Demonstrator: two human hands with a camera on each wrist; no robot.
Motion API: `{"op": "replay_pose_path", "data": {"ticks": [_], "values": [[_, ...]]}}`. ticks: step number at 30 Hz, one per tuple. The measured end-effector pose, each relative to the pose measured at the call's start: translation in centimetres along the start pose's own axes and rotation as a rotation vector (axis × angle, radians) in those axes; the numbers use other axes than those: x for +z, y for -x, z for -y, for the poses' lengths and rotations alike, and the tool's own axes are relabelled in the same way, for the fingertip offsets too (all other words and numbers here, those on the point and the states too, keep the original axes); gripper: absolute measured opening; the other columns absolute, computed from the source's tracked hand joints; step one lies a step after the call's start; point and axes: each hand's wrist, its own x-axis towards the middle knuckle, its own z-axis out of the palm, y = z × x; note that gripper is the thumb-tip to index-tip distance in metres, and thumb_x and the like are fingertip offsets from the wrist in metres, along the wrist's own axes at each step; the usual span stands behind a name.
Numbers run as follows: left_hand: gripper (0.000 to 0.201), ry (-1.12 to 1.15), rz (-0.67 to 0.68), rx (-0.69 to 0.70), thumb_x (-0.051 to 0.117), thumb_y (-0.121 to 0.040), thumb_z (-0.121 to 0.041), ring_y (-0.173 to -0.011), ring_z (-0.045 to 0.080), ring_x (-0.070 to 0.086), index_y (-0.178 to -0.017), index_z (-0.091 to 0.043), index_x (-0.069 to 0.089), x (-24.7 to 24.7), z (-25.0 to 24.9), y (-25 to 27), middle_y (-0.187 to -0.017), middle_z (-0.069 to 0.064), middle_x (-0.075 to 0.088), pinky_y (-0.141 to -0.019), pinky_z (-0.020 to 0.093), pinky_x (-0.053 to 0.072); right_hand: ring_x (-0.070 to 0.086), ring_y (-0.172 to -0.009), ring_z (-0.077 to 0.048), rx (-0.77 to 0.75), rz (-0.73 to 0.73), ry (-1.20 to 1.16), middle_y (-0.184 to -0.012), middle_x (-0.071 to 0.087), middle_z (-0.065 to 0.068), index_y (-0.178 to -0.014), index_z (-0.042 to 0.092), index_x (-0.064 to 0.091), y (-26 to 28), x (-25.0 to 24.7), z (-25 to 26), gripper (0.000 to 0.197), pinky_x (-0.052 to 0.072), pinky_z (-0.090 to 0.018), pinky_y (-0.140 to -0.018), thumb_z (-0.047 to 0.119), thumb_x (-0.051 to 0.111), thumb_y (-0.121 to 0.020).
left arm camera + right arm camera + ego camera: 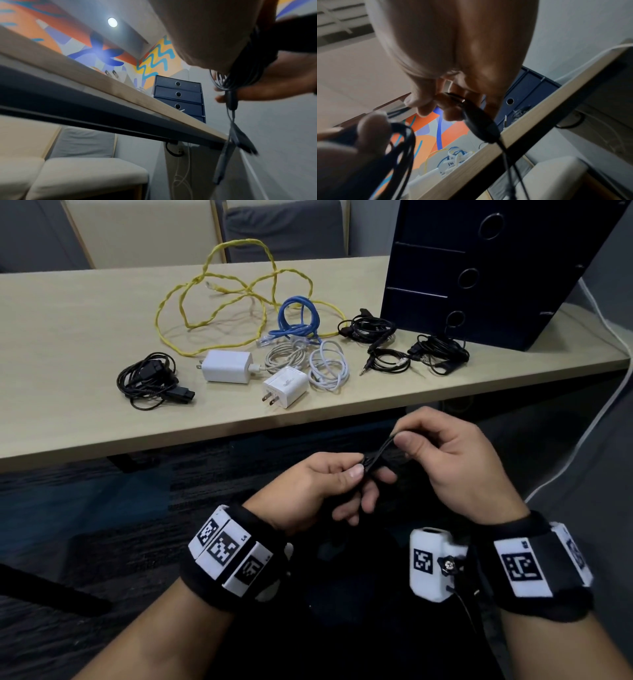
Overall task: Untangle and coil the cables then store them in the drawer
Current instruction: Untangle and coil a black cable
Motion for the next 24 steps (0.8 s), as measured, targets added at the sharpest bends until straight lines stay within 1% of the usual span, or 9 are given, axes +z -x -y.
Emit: {"op": "replay_pose_path", "data": {"ticks": [4,8,10,12,15,17,21,23,24], "values": [[0.027,0.303,0.025,0.039,0.044,-0.092,-0.016,-0.042,0.002,0.035,-0.102,0.001,0.063,0.4,0.1,0.0,-0.068,0.005,0.052,-0.051,0.02,0.044,0.055,-0.072,-0.012,0.104,-0.036,-0.255,-0.072,0.06,0.006,-0.086,0.023,0.065,0.2,2.0,-1.2,0.013,0.043,-0.028,-0.073,0.025,0.053,-0.091],[0.023,0.576,0.088,0.082,0.058,-0.088,-0.017,-0.044,0.002,0.039,-0.102,0.001,0.064,-0.2,0.0,0.0,-0.07,0.003,0.051,-0.054,0.021,0.045,0.064,-0.093,-0.049,0.234,0.054,-0.591,-0.095,0.063,-0.028,-0.099,0.017,0.066,1.7,4.8,-2.1,0.048,0.048,-0.06,-0.083,0.062,0.056,-0.088],[0.023,0.634,0.068,0.085,0.059,-0.088,-0.016,-0.044,0.004,0.035,-0.101,0.002,0.063,-0.5,-0.1,0.1,-0.07,0.003,0.049,-0.054,0.021,0.044,0.064,-0.075,-0.037,0.282,0.087,-0.716,-0.09,0.063,-0.027,-0.103,0.012,0.063,2.1,5.2,-1.6,0.067,0.052,-0.035,-0.062,0.073,0.057,-0.078],[0.022,0.637,0.033,0.083,0.059,-0.087,-0.015,-0.044,0.004,0.037,-0.1,0.002,0.063,-0.7,-0.1,0.1,-0.07,0.003,0.048,-0.055,0.022,0.045,0.051,-0.057,-0.017,0.261,0.097,-0.797,-0.083,0.058,-0.024,-0.102,0.014,0.063,2.2,5.4,-1.2,0.068,0.037,-0.019,-0.049,0.075,0.059,-0.074],[0.022,0.605,-0.075,0.064,0.051,-0.088,-0.015,-0.043,0.006,0.041,-0.098,0.002,0.062,-0.6,-0.1,0.1,-0.069,0.003,0.047,-0.056,0.023,0.046,0.045,-0.064,-0.031,0.211,0.07,-0.737,-0.092,0.057,-0.038,-0.098,0.023,0.066,2.1,5.6,-1.3,0.048,0.033,-0.019,-0.046,0.067,0.063,-0.08],[0.024,0.562,-0.163,0.052,0.046,-0.09,-0.014,-0.045,0.007,0.04,-0.098,0.004,0.06,-0.4,-0.2,-0.1,-0.069,0.004,0.046,-0.057,0.024,0.047,0.047,-0.072,-0.038,0.233,0.029,-0.65,-0.099,0.057,-0.039,-0.1,0.019,0.063,2.0,5.8,-1.4,0.046,0.034,-0.02,-0.045,0.062,0.059,-0.084],[0.025,0.417,-0.306,0.023,0.045,-0.087,-0.015,-0.049,0.009,0.041,-0.101,0.002,0.058,0.2,-0.5,-0.5,-0.07,0.005,0.047,-0.06,0.025,0.05,0.051,-0.066,-0.037,0.245,-0.039,-0.469,-0.091,0.061,-0.028,-0.097,0.014,0.059,2.0,5.8,-2.0,0.046,0.039,-0.032,-0.05,0.059,0.051,-0.085],[0.032,0.358,-0.363,0.014,0.05,-0.084,-0.018,-0.053,0.014,0.045,-0.111,-0.001,0.056,0.1,-0.8,-0.5,-0.068,0.006,0.049,-0.061,0.028,0.05,0.054,-0.068,-0.037,0.233,-0.035,-0.337,-0.081,0.062,-0.012,-0.088,0.022,0.057,2.1,5.5,-2.2,0.04,0.041,-0.039,-0.058,0.062,0.048,-0.086],[0.038,0.302,-0.376,0.004,0.053,-0.084,-0.021,-0.056,0.017,0.048,-0.116,-0.002,0.055,0.0,-1.0,-0.5,-0.066,0.005,0.05,-0.06,0.028,0.049,0.055,-0.067,-0.027,0.223,-0.016,-0.264,-0.076,0.061,-0.001,-0.085,0.025,0.055,2.1,5.1,-2.2,0.037,0.041,-0.038,-0.061,0.06,0.046,-0.087]]}}
